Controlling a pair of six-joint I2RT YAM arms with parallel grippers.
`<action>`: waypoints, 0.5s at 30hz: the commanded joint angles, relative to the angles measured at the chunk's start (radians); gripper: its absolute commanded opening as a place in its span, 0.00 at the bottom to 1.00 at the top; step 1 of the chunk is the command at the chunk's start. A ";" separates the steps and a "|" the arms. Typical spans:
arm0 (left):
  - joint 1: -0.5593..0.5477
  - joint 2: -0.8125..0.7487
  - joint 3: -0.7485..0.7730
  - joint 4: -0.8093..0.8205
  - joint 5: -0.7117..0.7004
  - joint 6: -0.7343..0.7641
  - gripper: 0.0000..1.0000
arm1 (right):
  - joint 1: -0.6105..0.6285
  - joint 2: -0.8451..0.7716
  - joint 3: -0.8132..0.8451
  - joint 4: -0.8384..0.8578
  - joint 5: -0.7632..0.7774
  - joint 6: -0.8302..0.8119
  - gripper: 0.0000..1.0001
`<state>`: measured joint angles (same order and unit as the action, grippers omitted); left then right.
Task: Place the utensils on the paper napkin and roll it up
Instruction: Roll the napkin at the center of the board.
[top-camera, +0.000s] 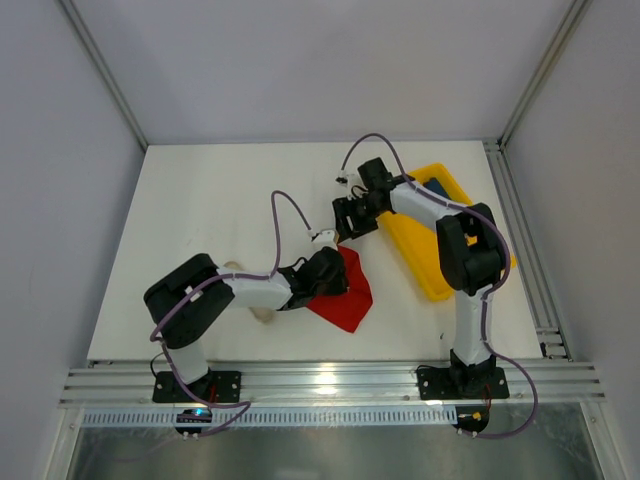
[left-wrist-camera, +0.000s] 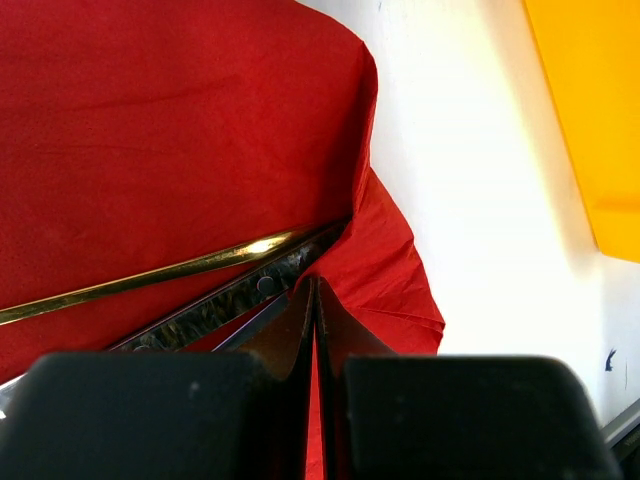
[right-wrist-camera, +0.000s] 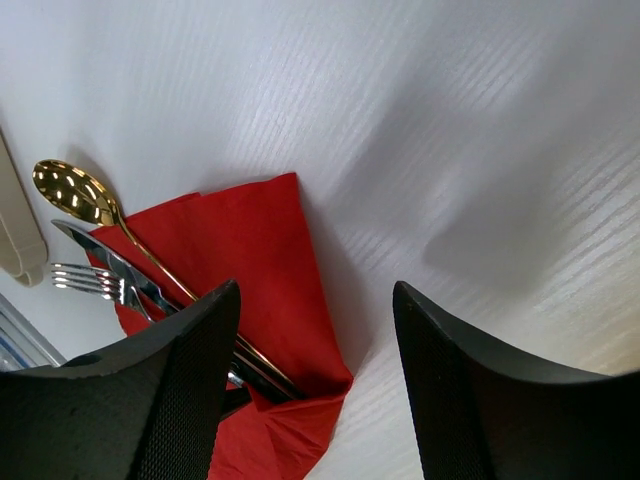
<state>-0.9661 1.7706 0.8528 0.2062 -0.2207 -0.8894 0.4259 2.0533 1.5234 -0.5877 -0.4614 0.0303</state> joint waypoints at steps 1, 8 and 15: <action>0.004 0.013 0.020 -0.002 -0.002 0.006 0.00 | -0.010 0.007 0.041 -0.023 -0.066 -0.024 0.66; 0.004 0.007 0.015 -0.001 -0.003 0.004 0.00 | -0.010 0.056 0.014 -0.006 -0.117 -0.010 0.66; 0.004 0.000 0.009 -0.002 -0.005 0.003 0.00 | -0.009 0.054 -0.012 0.026 -0.187 0.005 0.62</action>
<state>-0.9661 1.7706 0.8528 0.2066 -0.2199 -0.8894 0.4114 2.1094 1.5120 -0.5838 -0.5980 0.0311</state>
